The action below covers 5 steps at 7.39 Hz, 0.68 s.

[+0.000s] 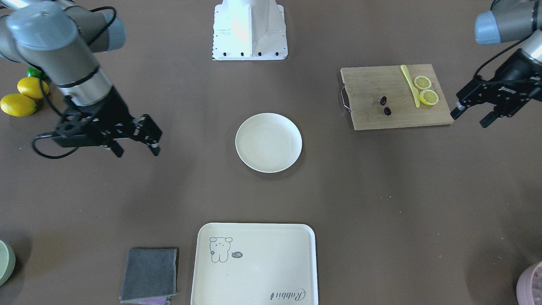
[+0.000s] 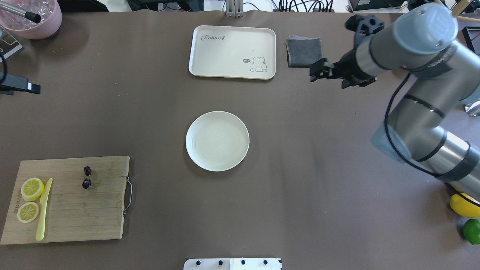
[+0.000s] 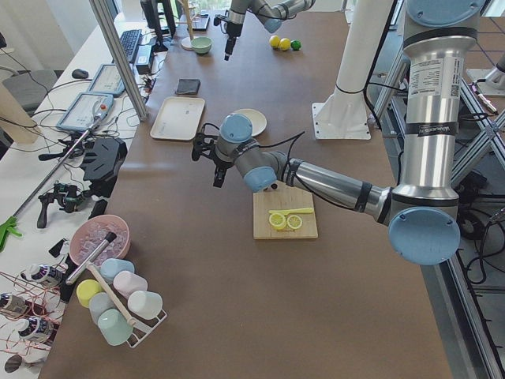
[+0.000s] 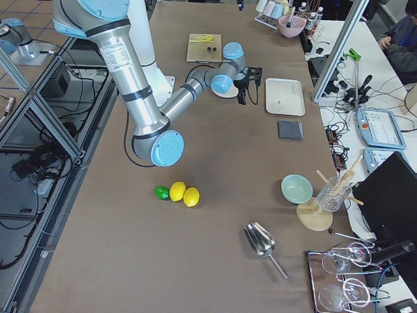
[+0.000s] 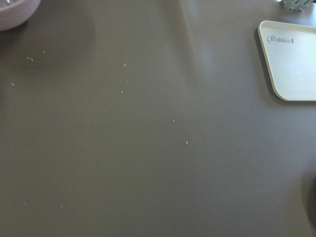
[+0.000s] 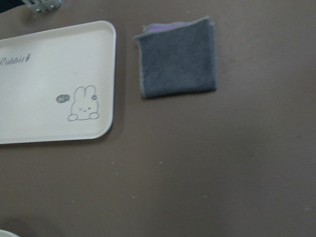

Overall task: Place red cherry on plate
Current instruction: 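Release the plate and withdraw the right arm while the left arm approaches the board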

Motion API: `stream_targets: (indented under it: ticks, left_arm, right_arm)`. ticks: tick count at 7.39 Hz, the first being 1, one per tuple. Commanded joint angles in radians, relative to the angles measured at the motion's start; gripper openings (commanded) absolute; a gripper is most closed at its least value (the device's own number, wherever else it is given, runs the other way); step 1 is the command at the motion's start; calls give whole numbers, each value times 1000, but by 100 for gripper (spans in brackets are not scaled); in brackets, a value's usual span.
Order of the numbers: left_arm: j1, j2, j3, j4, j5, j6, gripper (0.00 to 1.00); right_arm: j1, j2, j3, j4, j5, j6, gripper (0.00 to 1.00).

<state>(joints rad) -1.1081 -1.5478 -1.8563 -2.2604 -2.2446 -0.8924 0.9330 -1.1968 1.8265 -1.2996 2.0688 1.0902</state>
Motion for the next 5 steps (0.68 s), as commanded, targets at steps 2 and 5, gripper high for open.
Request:
stream_targets:
  ticks: [2, 5]
  left_arm:
    - [253, 95, -18, -18, 210, -138, 98]
    - [414, 143, -20, -34, 320, -222, 97]
  right_arm:
    - [290, -166, -4, -6, 198, -387, 100]
    - [435, -260, -12, -7, 247, -583, 100]
